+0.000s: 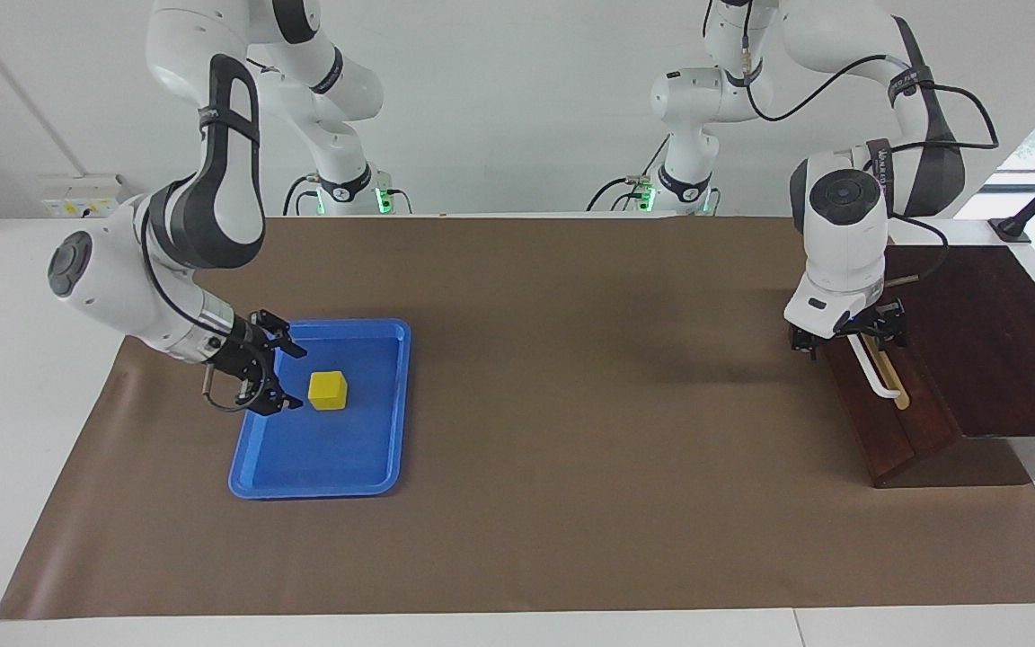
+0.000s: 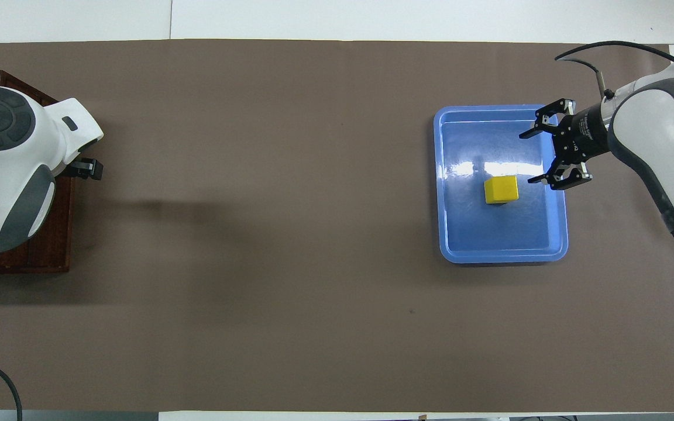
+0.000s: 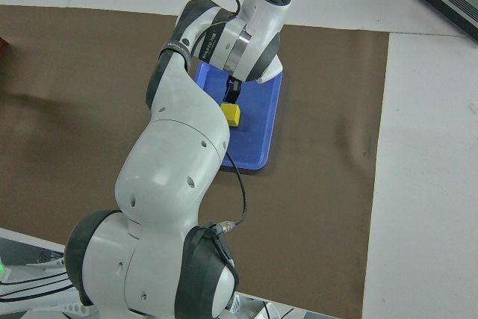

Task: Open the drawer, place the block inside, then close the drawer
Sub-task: 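Lower the right gripper over the yellow block in the blue tray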

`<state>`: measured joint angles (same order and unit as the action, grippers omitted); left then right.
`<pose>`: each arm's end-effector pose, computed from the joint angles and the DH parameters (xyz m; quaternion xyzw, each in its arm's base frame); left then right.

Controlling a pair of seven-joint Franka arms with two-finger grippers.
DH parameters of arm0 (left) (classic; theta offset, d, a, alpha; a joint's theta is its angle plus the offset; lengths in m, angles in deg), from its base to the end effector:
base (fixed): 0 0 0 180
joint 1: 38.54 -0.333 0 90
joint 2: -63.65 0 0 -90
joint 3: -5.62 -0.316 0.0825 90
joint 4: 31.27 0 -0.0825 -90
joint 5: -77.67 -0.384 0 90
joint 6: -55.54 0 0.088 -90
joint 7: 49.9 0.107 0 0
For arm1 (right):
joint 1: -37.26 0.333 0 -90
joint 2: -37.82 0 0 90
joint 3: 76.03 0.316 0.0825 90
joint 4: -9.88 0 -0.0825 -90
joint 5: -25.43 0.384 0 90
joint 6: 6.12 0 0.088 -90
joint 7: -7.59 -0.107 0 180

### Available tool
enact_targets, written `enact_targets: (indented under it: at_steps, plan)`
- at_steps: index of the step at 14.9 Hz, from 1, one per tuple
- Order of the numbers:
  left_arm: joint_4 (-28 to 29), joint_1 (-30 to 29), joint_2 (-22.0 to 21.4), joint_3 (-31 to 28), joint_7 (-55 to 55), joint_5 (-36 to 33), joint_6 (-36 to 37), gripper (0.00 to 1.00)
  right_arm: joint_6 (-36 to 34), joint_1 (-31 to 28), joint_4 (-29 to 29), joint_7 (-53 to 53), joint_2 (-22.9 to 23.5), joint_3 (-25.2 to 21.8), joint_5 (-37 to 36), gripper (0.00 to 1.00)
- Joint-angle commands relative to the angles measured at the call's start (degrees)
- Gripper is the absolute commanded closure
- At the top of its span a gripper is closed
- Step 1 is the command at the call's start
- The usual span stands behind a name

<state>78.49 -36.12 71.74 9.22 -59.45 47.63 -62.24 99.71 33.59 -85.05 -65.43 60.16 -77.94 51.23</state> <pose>0.5951 -0.0345 0.4270 -0.9701 0.0908 -0.0305 0.2229 0.6446 -0.0263 0.3757 -0.7001 0.6782 0.1923 0.1138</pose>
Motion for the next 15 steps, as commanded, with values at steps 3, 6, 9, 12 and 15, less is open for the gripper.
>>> enact_targets:
  at_steps: [3,6,9,12,15]
  plan:
    - [4.1,-2.1,-0.8,0.2,-6.6,-1.3,-5.0,0.00,1.7,-1.2,-5.1,1.0,-0.6,0.4,5.7,0.09]
    - [6.0,-2.1,-0.9,0.2,-7.0,-1.3,-6.3,0.00,3.9,-1.4,-8.9,4.0,-1.8,0.4,6.5,0.09]
    - [6.3,-2.0,-0.6,0.2,-7.1,-1.3,-6.5,0.00,6.2,-2.0,-12.9,7.5,-2.9,0.3,9.0,0.09]
    - [6.8,-1.4,-0.1,0.3,-9.9,-1.3,-8.0,0.00,6.8,-2.4,-13.9,9.9,-3.0,0.3,9.2,0.09]
    - [6.8,-1.2,0.6,0.4,-10.9,-1.3,-8.7,0.00,8.9,-2.8,-15.9,12.5,-3.4,0.3,10.8,0.09]
